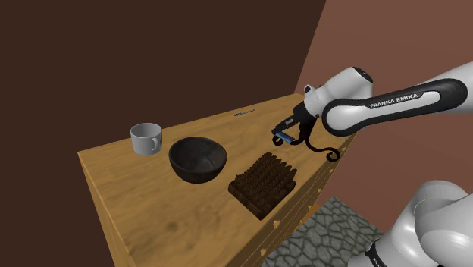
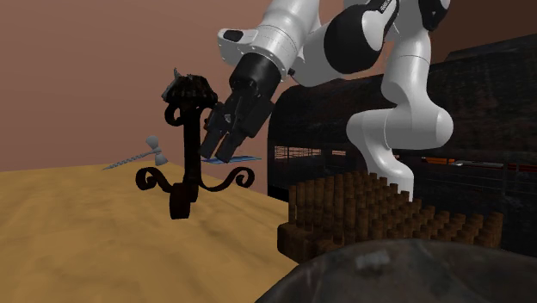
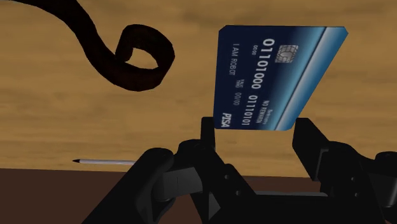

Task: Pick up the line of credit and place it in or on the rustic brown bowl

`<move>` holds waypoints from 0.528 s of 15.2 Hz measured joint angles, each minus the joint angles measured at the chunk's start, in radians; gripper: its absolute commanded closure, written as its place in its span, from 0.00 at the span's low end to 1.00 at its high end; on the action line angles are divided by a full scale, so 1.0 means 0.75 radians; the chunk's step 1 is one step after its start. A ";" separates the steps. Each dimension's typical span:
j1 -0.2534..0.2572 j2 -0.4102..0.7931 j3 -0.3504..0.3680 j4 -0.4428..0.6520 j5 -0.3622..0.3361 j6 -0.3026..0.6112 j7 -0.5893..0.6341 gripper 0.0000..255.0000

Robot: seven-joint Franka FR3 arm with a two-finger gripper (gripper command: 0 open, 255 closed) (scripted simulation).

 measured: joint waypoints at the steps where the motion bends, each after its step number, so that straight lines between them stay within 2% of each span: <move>1: -0.003 -0.009 0.001 0.011 -0.002 -0.021 0.000 1.00; 8: -0.022 -0.084 0.021 0.089 -0.018 -0.174 0.020 1.00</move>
